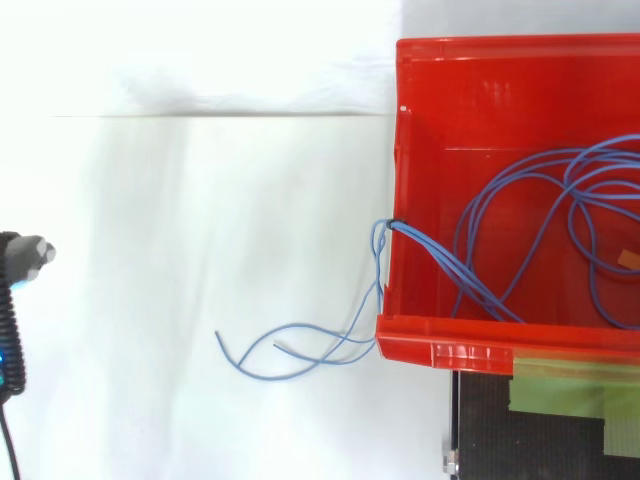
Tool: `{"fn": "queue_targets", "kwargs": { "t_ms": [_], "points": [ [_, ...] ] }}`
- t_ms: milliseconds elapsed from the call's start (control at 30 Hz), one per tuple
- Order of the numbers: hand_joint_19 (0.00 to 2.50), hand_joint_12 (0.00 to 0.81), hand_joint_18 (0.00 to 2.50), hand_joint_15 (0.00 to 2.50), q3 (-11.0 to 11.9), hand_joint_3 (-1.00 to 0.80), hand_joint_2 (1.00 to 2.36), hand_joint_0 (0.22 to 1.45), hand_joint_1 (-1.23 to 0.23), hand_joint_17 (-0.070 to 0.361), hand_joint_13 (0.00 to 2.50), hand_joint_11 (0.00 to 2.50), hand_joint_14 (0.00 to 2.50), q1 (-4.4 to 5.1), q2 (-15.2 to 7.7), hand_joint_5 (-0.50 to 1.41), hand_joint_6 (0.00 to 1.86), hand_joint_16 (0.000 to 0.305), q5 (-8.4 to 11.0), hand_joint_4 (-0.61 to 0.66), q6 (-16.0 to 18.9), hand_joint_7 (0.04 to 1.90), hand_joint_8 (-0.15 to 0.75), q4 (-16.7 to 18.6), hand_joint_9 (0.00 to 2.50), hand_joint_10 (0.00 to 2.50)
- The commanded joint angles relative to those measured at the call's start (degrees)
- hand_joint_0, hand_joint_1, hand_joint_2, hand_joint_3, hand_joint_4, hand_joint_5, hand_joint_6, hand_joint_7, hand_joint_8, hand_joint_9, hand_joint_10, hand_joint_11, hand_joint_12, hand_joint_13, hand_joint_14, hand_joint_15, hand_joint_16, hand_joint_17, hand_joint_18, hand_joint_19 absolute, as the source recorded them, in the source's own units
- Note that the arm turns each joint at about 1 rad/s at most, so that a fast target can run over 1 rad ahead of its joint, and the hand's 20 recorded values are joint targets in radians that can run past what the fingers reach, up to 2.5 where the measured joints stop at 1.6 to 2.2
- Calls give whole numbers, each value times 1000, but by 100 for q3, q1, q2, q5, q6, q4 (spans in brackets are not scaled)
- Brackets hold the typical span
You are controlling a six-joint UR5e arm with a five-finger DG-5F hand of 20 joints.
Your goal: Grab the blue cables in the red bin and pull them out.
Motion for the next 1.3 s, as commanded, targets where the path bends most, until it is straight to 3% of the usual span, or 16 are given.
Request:
{"fn": "queue_targets", "kwargs": {
  "t_ms": [0, 233, 300, 500, 567, 633, 800, 967, 1000, 1033, 1100, 1133, 1233, 1267],
  "points": [
    [404, 358, 475, 533, 63, -1000, 1000, 652, -987, 114, 707, 877, 21, -21, -93, 635, 10, 51, -41, 143, 414, 666, 259, -183, 809, 26],
    [404, 350, 472, 520, 441, -1000, 1000, 653, -987, 114, 684, 859, 21, -153, -93, 639, 12, 51, -93, 141, 370, 667, 254, -931, 804, 25],
    [404, 354, 472, 507, 529, -1000, 1000, 654, -988, 114, 679, 857, 20, -188, -93, 642, 11, 51, -155, 149, 256, 669, 253, -922, 804, 26],
    [406, 353, 468, 495, 758, -1000, 1000, 657, -983, 114, 667, 854, 19, -346, -93, 648, 11, 51, -515, 148, -693, 666, 255, -737, 802, 26],
    [405, 354, 466, 500, 758, -1000, 1000, 660, -980, 114, 665, 854, 19, -381, -101, 648, 11, 51, -542, 143, -693, 663, 255, -711, 801, 26],
    [406, 353, 466, 495, 758, -1000, 1000, 660, -981, 114, 664, 866, 20, -434, -101, 650, 10, 51, -542, 142, -588, 662, 253, -728, 799, 27],
    [408, 354, 464, 492, 758, -1000, 1000, 664, -978, 113, 662, 866, 19, -610, -101, 649, 11, 50, -629, 139, 45, 663, 253, -1177, 800, 26],
    [411, 354, 463, 492, 758, -1000, 1000, 666, -973, 113, 661, 867, 19, -715, -101, 651, 11, 50, -770, 145, 326, 664, 254, -1405, 801, 27],
    [416, 355, 463, 499, 758, -1000, 1000, 666, -974, 113, 661, 859, 19, -786, -216, 651, 12, 50, -876, 143, 458, 664, 255, -1440, 803, 24],
    [407, 354, 462, 493, 758, -1000, 1000, 667, -972, 113, 661, 850, 19, -847, -470, 651, 12, 50, -999, 144, 704, 664, 252, -1388, 803, 26],
    [409, 353, 462, 495, 854, -1000, 1000, 668, -969, 112, 662, 847, 19, -882, -664, 651, 11, 50, -1113, 144, 889, 664, 253, -1361, 802, 27],
    [411, 352, 462, 495, 1109, -1000, 1000, 668, -969, 112, 661, 851, 19, -909, -840, 651, 11, 50, -1420, 144, 1082, 663, 253, -1440, 805, 27],
    [416, 352, 462, 495, 1232, -1000, 1000, 668, -969, 112, 661, 849, 20, -909, -840, 653, 11, 50, -1693, 144, 1038, 663, 255, -1713, 804, 26],
    [416, 352, 462, 495, 1259, -1000, 1000, 670, -968, 112, 661, 848, 20, -909, -840, 652, 12, 50, -1684, 145, 1012, 664, 254, -1757, 802, 26]
  ]
}}
